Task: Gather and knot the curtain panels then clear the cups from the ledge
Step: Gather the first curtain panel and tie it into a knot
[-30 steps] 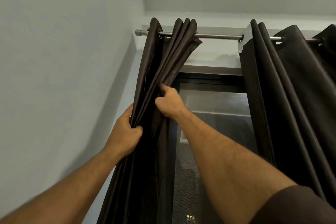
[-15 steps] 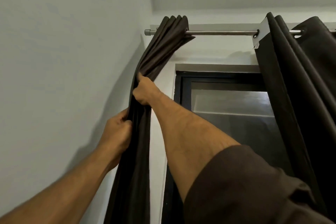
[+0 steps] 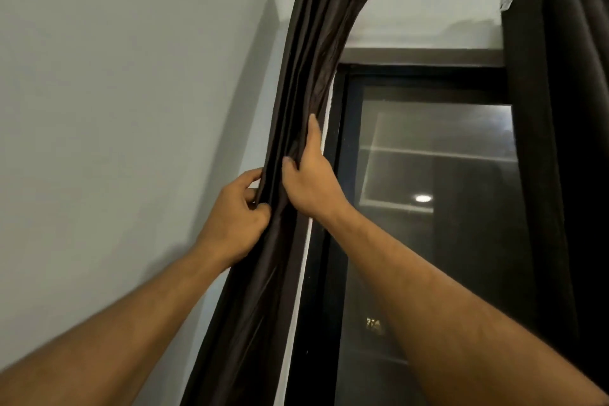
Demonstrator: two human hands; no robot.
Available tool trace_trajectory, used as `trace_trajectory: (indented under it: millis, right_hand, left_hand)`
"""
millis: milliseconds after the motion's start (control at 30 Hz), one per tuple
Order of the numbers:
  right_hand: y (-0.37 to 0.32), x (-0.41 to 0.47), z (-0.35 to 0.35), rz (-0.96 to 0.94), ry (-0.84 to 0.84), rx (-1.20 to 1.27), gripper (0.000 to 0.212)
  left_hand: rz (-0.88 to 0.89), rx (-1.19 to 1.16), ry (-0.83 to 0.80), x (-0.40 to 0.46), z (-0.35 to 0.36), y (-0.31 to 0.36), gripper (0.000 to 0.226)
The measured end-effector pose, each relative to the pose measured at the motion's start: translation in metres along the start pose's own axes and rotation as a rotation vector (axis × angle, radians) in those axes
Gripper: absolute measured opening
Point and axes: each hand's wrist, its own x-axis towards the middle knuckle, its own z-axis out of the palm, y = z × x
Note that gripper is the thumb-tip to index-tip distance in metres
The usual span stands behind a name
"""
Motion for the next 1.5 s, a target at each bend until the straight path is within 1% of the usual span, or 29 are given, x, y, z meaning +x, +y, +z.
trace_trajectory:
  millis: [67,100,133,167,233,267,300,367,400,467,533,600,633,667,700,767,833,900,967,1067,1200,1267,1300,1333,1400,1500]
  right_hand:
    - [0.010,-0.040,0.007,-0.082,0.006,-0.074,0.090]
    - [0.014,-0.060,0.011,-0.108,0.002,-0.115,0.087]
    - [0.017,-0.080,0.016,-0.110,0.005,-0.151,0.078]
    - [0.022,-0.100,0.023,-0.087,0.020,-0.168,0.065]
    - [0.027,-0.141,0.032,-0.003,0.072,-0.185,0.033]
    - [0.028,-0.161,0.036,0.049,0.092,-0.185,0.024]
    - [0.029,-0.179,0.039,0.100,0.098,-0.189,0.023]
    - [0.034,-0.211,0.044,0.191,0.069,-0.237,0.033]
    - [0.036,-0.223,0.045,0.217,0.046,-0.272,0.034]
    - [0.039,-0.242,0.044,0.259,0.020,-0.329,0.026]
    - [0.041,-0.256,0.040,0.282,0.062,-0.414,0.017]
    - [0.042,-0.266,0.037,0.241,0.139,-0.585,0.016]
    - [0.043,-0.268,0.035,0.234,0.153,-0.699,0.011]
    - [0.040,-0.269,0.032,0.252,0.117,-0.757,0.004]
    - [0.036,-0.268,0.031,0.294,0.049,-0.764,0.008]
    - [0.025,-0.265,0.033,0.393,-0.093,-0.630,0.025]
    - [0.014,-0.260,0.039,0.433,-0.132,-0.507,0.037]
    - [0.009,-0.253,0.052,0.458,-0.140,-0.479,0.044]
    - [0.012,-0.246,0.071,0.495,-0.165,-0.456,0.042]
    - [0.016,-0.234,0.095,0.536,-0.182,-0.446,0.035]
    - [0.027,-0.225,0.107,0.568,-0.136,-0.447,0.023]
    - [0.037,-0.226,0.107,0.585,-0.117,-0.409,0.018]
    - [0.040,-0.227,0.107,0.591,-0.104,-0.366,0.020]
    - [0.042,-0.229,0.108,0.598,-0.098,-0.301,0.028]
    - [0.041,-0.231,0.111,0.602,-0.143,-0.119,0.043]
    - [0.035,-0.238,0.104,0.581,-0.234,0.087,0.047]
  left_hand:
    - [-0.010,0.023,0.012,-0.027,0.002,-0.015,0.055]
    - [-0.029,0.039,0.025,-0.040,0.003,-0.023,0.052]
    - [-0.050,0.056,0.036,-0.054,0.004,-0.032,0.049]
    - [-0.075,0.067,0.052,-0.069,0.005,-0.041,0.045]
    - [-0.123,0.098,0.088,-0.097,0.007,-0.059,0.036]
    - [-0.136,0.133,0.095,-0.110,0.008,-0.067,0.033]
    - [-0.145,0.164,0.100,-0.123,0.009,-0.072,0.030]
    - [-0.176,0.209,0.093,-0.148,0.009,-0.083,0.026]
    - [-0.208,0.221,0.094,-0.160,0.008,-0.088,0.027]
    - [-0.288,0.224,0.103,-0.179,0.006,-0.095,0.026]
    - [-0.331,0.219,0.112,-0.191,0.003,-0.099,0.024]
    - [-0.318,0.245,0.116,-0.196,0.001,-0.103,0.025]
    - [-0.303,0.260,0.116,-0.197,0.001,-0.102,0.025]
    - [-0.293,0.269,0.115,-0.198,0.001,-0.101,0.025]
    - [-0.286,0.275,0.114,-0.198,0.002,-0.099,0.025]
    - [-0.283,0.293,0.111,-0.199,0.004,-0.097,0.024]
    - [-0.281,0.315,0.127,-0.200,0.005,-0.095,0.023]
    - [-0.290,0.323,0.156,-0.199,0.004,-0.094,0.022]
    - [-0.305,0.333,0.166,-0.197,0.002,-0.093,0.022]
    - [-0.345,0.287,0.182,-0.198,0.000,-0.095,0.024]
    - [-0.404,0.269,0.214,-0.198,-0.011,-0.101,0.026]
    - [-0.424,0.258,0.204,-0.199,-0.016,-0.100,0.031]
    - [-0.426,0.248,0.185,-0.199,-0.017,-0.098,0.037]
    - [-0.422,0.233,0.156,-0.200,-0.016,-0.098,0.045]
    - [-0.417,0.202,0.090,-0.203,-0.014,-0.097,0.054]
    - [-0.397,0.196,0.062,-0.205,-0.012,-0.101,0.046]
